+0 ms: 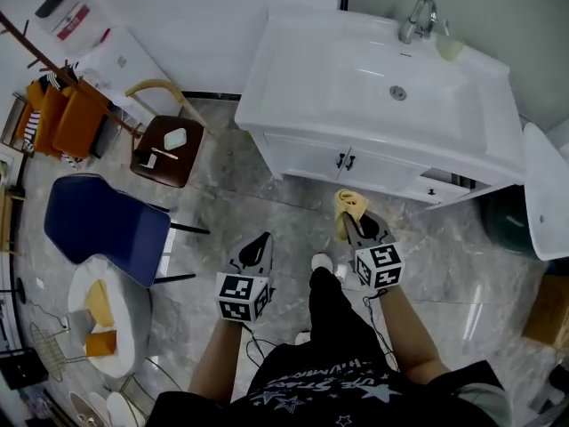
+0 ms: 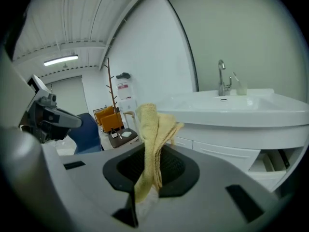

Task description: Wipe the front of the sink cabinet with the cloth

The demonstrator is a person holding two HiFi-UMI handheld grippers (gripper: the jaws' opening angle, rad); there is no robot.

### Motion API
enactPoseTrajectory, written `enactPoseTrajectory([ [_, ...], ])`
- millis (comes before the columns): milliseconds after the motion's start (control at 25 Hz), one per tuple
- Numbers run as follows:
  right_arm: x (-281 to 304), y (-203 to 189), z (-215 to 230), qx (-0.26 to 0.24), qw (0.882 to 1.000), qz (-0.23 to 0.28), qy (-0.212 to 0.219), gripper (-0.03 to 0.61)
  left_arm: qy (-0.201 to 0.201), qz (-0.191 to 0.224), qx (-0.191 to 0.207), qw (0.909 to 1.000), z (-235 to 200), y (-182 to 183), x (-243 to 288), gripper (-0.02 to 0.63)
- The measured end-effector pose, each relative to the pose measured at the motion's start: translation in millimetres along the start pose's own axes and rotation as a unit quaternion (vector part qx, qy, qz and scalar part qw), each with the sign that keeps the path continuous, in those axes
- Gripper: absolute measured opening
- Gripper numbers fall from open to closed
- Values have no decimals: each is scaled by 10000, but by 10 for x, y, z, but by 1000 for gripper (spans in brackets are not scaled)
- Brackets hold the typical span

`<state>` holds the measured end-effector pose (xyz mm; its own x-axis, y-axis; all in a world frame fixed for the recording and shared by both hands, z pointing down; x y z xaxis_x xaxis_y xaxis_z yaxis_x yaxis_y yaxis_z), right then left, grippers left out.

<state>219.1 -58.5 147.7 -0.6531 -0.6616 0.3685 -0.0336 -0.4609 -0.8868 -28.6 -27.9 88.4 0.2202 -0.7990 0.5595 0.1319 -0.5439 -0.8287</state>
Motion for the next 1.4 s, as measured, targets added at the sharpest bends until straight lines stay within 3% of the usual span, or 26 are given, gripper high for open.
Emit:
enactPoseTrajectory([
  [160, 614, 23, 243, -187, 9992, -207, 286, 64, 236, -85, -97, 9996, -198, 90, 552, 15],
  [360, 1338, -93, 392, -355, 9973, -349, 534, 65, 478, 164, -354, 9981, -507, 113, 1030, 15],
  [640, 2214, -631, 280, -665, 9954, -140, 682, 66, 567, 301, -642, 9959, -1131, -760, 1465, 15],
  [880, 2782, -970, 413, -800, 9949, 312, 539, 64, 569, 569, -469, 9957, -1471, -1575, 1831, 15],
  [1000, 3035, -954, 434, -939, 9908, 784, 575, 65, 644, 798, -516, 9934, -1647, -1743, 2074, 15],
  [1120, 3278, -875, 434, -1433, 9813, 1138, 597, 66, 669, 1067, -338, 9915, -1785, -1781, 2324, 15],
  [1400, 3752, -771, 518, -1850, 9711, 1414, 531, 64, 553, 1608, -178, 9853, -1903, -1962, 2721, 15],
])
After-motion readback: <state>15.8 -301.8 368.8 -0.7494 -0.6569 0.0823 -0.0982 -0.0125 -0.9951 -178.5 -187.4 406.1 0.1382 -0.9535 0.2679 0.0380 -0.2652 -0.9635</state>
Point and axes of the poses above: the fingertips, and each gripper's own axes: x forward along the fingers, z to its right, y out of its top, the point moved 6 cm from there along -x, backward along the fingers, and after that the axes turned 15 degrees about y, right-handed, at the moved point
